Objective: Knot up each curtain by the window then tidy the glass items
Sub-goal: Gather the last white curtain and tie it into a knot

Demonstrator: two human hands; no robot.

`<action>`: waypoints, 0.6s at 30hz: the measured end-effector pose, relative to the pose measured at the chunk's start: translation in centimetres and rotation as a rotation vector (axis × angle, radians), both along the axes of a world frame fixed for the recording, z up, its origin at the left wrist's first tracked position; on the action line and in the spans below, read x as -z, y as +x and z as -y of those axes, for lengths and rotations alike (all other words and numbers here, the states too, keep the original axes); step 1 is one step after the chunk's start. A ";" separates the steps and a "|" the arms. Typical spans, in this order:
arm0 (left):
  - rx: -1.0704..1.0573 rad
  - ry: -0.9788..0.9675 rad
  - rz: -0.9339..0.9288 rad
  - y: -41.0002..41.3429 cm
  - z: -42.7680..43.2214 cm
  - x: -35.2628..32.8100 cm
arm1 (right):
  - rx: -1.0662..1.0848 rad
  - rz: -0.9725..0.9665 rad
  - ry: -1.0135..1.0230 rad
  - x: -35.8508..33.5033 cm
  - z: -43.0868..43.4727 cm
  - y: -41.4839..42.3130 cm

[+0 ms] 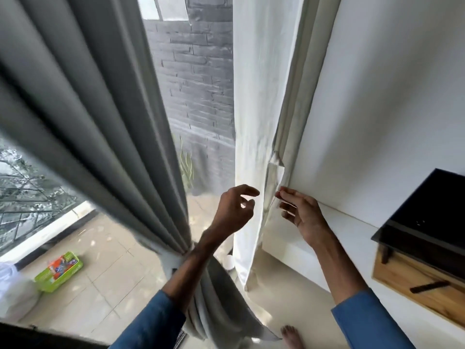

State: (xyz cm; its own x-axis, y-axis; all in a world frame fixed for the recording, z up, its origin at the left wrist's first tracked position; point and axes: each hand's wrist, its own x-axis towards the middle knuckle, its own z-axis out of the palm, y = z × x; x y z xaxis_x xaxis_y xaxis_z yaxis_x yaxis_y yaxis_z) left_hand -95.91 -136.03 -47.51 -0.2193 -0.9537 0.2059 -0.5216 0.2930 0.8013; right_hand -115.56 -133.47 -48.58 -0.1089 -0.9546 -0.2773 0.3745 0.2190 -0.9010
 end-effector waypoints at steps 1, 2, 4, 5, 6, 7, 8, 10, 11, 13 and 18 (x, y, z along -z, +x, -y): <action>-0.013 -0.018 -0.011 -0.6 1.0 -0.4 | -0.004 0.001 -0.012 -0.2 1.2 -0.7; -0.041 -0.044 -0.027 -1.6 2.2 -0.8 | -0.018 0.003 -0.027 -0.4 2.6 -1.6; -0.143 -0.118 -0.070 -3.8 4.6 -1.8 | -0.058 -0.020 -0.055 -1.2 5.2 -3.4; -0.205 -0.156 -0.096 -5.0 5.7 -2.4 | -0.074 -0.034 -0.060 -1.7 6.5 -4.4; -0.254 -0.197 -0.118 -6.0 6.6 -3.0 | -0.076 -0.043 -0.060 -2.3 7.7 -5.3; -0.292 -0.243 -0.133 -7.3 7.7 -3.6 | -0.081 -0.054 -0.068 -3.0 9.0 -6.3; -0.324 -0.290 -0.139 -8.4 8.2 -4.1 | -0.094 -0.066 -0.078 -3.5 10.0 -7.1; -0.362 -0.385 -0.147 -10.4 9.6 -5.4 | -0.146 -0.122 -0.121 -5.0 12.4 -8.6; -0.358 -0.422 -0.139 -10.6 9.9 -5.9 | -0.144 -0.153 -0.137 -5.6 13.0 -8.5; -0.417 -0.491 -0.111 -12.2 11.6 -7.5 | -0.183 -0.232 -0.224 -7.6 15.5 -9.6; -0.600 -0.666 -0.041 -14.1 15.4 -13.6 | -0.211 -0.426 -0.477 -14.2 21.1 -10.3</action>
